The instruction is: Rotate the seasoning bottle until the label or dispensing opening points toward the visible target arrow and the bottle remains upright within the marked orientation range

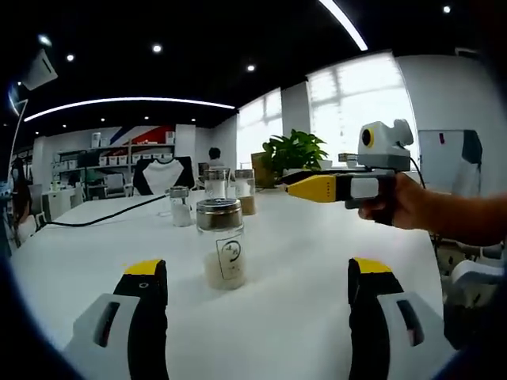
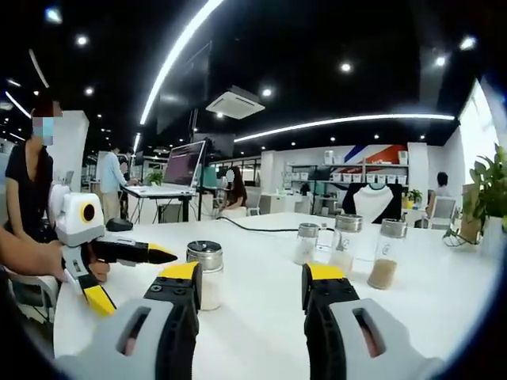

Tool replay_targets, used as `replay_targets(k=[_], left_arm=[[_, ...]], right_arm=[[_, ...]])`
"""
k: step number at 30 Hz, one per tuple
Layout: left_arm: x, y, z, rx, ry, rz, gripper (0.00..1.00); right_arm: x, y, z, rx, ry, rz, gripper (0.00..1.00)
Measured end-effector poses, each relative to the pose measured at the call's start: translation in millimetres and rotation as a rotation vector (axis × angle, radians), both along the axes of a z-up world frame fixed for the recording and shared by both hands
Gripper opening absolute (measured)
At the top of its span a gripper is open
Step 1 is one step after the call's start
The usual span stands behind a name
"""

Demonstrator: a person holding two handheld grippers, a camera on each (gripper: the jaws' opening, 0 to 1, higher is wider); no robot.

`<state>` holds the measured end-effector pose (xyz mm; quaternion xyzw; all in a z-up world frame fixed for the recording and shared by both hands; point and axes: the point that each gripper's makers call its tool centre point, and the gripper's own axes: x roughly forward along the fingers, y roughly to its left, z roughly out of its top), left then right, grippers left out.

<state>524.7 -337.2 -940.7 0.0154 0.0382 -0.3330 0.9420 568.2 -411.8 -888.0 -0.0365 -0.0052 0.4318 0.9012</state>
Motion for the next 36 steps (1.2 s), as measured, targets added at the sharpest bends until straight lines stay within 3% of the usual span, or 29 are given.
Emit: replay_targets(k=[9, 15, 20, 23, 27, 29, 31, 36], left_arm=[[-7.2, 7, -1.6, 0.024, 0.012, 0.026, 1.00], [-15.1, 21, 8.5, 0.007, 0.009, 0.066, 1.00], [-19.9, 27, 18.2, -0.007, 0.002, 0.087, 1.00], [-19.9, 33, 20.1, 0.014, -0.001, 0.092, 1.00], [-13.1, 42, 18.9, 0.044, 0.008, 0.119, 1.00], [-9.5, 49, 21.1, 0.017, 0.002, 0.155, 1.00], [-7.9, 52, 21.5, -0.017, 0.004, 0.170, 1.00], [1.8, 58, 14.4, -0.068, 0.022, 0.243, 1.00]], right_arm=[[-9, -26, -10.2, -0.017, -0.005, -0.050, 0.55], [-19, -53, -13.2, 0.032, 0.016, -0.120, 0.57], [-25, -72, -17.6, 0.016, 0.007, -0.160, 0.61], [-27, -82, -19.1, 0.031, 0.027, -0.191, 0.65], [-27, -89, -21.0, -0.049, -0.006, -0.213, 0.80], [-30, -92, -18.4, -0.045, -0.006, -0.227, 0.81], [-34, -93, -14.1, 0.008, -0.006, -0.237, 0.82], [-27, -95, -21.0, 0.017, 0.011, -0.311, 0.88]])
